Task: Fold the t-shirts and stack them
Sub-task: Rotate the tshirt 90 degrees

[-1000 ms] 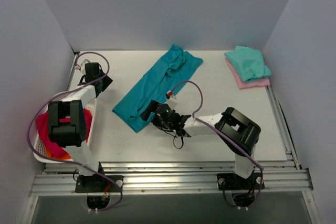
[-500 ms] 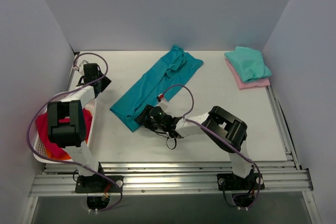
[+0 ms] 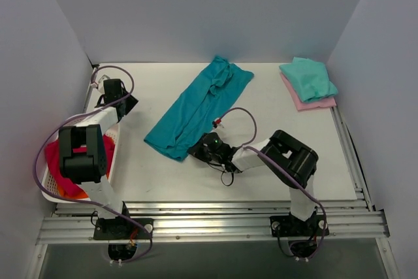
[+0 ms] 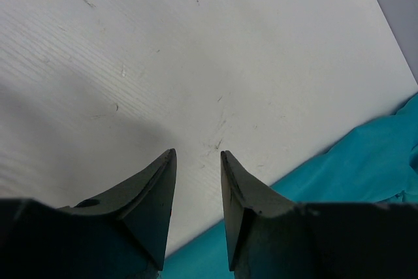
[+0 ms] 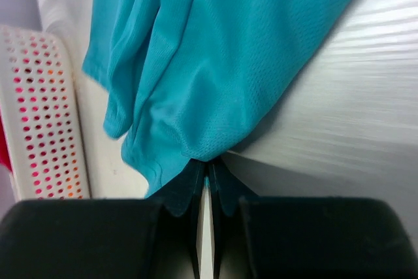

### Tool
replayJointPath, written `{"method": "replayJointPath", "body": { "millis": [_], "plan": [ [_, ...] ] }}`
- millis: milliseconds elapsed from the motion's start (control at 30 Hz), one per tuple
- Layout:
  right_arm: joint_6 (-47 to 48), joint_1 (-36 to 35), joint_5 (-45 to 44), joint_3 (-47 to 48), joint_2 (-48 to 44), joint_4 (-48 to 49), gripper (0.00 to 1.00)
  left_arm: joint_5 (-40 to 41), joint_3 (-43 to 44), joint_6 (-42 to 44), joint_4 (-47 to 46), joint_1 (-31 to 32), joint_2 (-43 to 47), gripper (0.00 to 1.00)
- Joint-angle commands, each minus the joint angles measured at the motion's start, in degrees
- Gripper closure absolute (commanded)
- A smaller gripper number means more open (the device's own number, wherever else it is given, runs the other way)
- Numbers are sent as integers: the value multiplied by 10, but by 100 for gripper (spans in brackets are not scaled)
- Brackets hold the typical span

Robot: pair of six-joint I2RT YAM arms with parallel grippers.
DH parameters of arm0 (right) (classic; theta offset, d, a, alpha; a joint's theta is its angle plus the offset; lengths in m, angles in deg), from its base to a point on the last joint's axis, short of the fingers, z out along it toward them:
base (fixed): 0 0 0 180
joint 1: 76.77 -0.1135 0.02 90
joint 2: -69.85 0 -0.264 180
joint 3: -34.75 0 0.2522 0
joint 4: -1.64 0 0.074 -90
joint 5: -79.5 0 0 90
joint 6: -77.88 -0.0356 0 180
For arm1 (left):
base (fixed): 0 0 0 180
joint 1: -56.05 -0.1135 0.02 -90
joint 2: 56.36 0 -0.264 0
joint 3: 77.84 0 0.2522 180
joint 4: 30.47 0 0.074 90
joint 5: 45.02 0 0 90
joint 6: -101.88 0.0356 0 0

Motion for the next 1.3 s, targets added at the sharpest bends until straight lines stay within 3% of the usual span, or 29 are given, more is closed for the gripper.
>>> {"method": "replayJointPath", "body": {
  "millis": [0, 267, 533, 567, 633, 667, 700, 733, 900, 933, 1133, 1167, 1267],
  "plan": [
    [30, 32, -64, -66, -89, -71, 100, -1, -7, -2, -29, -4, 34, 58],
    [24, 54, -234, -219, -376, -307, 100, -6, 1, -9, -14, 18, 57, 58],
    [-15, 72, -354, -251, -592, -552, 99, 36, -33, 7, 41, 132, 142, 56],
    [-17, 74, -360, -252, -605, -563, 76, 36, -52, 10, 41, 144, 151, 55],
    [-28, 74, -370, -253, -634, -595, 39, 50, -72, 20, 45, 168, 184, 50],
    [-28, 75, -375, -255, -641, -600, 9, 60, -89, 23, 51, 194, 194, 41],
    [-25, 75, -377, -256, -646, -607, 1, 71, -97, 23, 57, 206, 216, 33],
    [-23, 74, -380, -255, -650, -611, 0, 94, -104, 29, 64, 220, 227, 19],
    [10, 73, -369, -250, -661, -592, 0, 175, -140, 35, 110, 335, 328, 1],
    [24, 71, -370, -250, -666, -588, 1, 192, -148, 33, 122, 357, 344, 6],
    [56, 65, -371, -260, -714, -564, 6, 229, -244, 44, 76, 409, 404, 3],
    [66, 65, -362, -255, -715, -558, 6, 283, -269, 58, 65, 468, 415, 2],
    [70, 65, -348, -246, -702, -560, 5, 258, -295, 46, 50, 504, 423, 4]
  ]
}}
